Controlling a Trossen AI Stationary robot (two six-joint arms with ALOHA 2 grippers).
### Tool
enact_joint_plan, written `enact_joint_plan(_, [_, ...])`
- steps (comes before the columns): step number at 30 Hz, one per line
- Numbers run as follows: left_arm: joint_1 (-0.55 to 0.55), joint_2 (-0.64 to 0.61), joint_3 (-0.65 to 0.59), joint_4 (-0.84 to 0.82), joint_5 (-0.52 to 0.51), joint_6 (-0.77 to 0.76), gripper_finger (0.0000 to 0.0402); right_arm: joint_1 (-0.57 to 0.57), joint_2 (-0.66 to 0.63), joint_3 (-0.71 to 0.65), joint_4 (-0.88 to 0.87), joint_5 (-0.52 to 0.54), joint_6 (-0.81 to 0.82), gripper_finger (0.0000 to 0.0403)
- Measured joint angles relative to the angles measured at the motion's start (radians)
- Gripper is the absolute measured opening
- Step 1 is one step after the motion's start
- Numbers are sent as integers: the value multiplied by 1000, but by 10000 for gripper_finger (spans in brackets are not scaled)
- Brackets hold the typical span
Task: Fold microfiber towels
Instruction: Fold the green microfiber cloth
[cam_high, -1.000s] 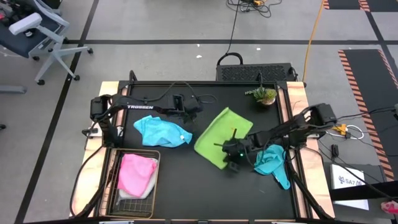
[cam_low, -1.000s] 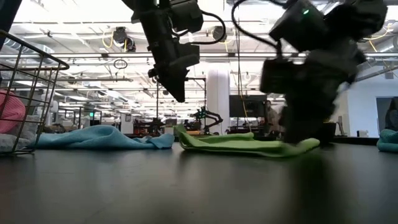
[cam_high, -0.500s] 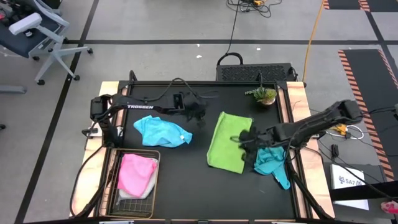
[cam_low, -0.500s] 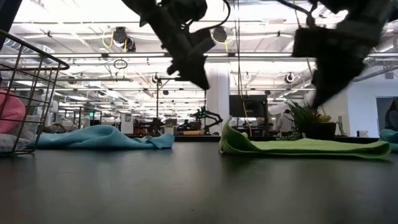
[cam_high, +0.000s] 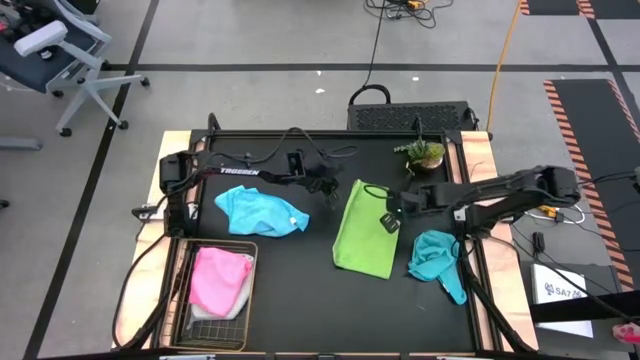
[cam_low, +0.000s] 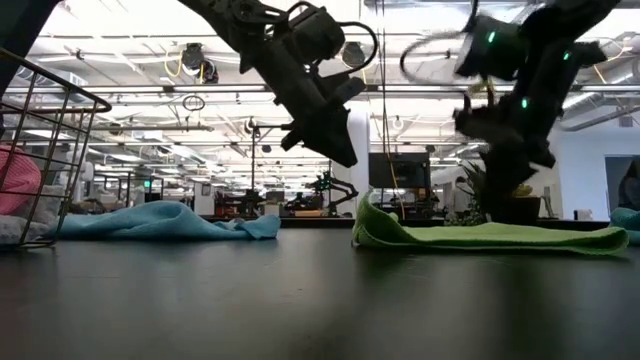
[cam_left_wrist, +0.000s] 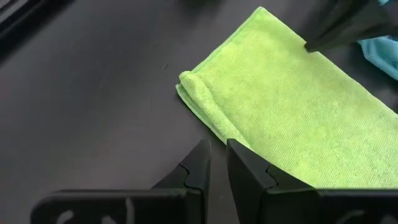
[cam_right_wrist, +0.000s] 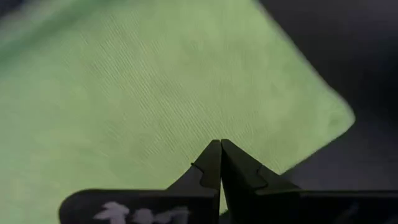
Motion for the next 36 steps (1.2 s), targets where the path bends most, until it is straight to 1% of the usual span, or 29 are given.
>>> enact_joint_plan(4, [1, -9, 0, -8, 30, -6, 51, -33, 98, -4, 48, -48, -96, 0])
enact_joint_plan(7, [-1, -9, 0, -43, 33, -14, 51, -39, 158, -3, 165, -81, -141, 0])
enact_joint_plan(11, [-3, -9, 0, -89, 34, -32, 51, -37, 222, -2, 360, -121, -154, 0])
enact_joint_plan(13, [-4, -9, 0, -114, 34, -33, 51, -37, 251, -2, 435, -123, -153, 0])
enact_joint_plan(16, [-5, -9, 0, -135, 33, -44, 51, -39, 270, -2, 488, -123, -154, 0])
enact_joint_plan(19, [-5, -9, 0, -174, 32, -76, 51, -38, 248, -4, 484, -124, -153, 0])
enact_joint_plan(24, [-5, -9, 0, -268, 25, -186, 51, -46, 122, 7, 447, -123, -176, 0])
enact_joint_plan(28, [-2, -6, 0, -266, 22, -231, 51, -108, 42, 14, 380, -126, -251, 0])
enact_joint_plan(31, [3, 2, 0, -234, 22, -255, 51, -180, 14, 13, 363, -204, -329, 0])
enact_joint_plan(33, [4, 8, 0, -201, 33, -245, 51, -227, 12, 14, 370, -264, -357, 5])
enact_joint_plan(36, [-1, 9, 0, -168, 48, -233, 52, -283, 18, 14, 359, -330, -403, 29])
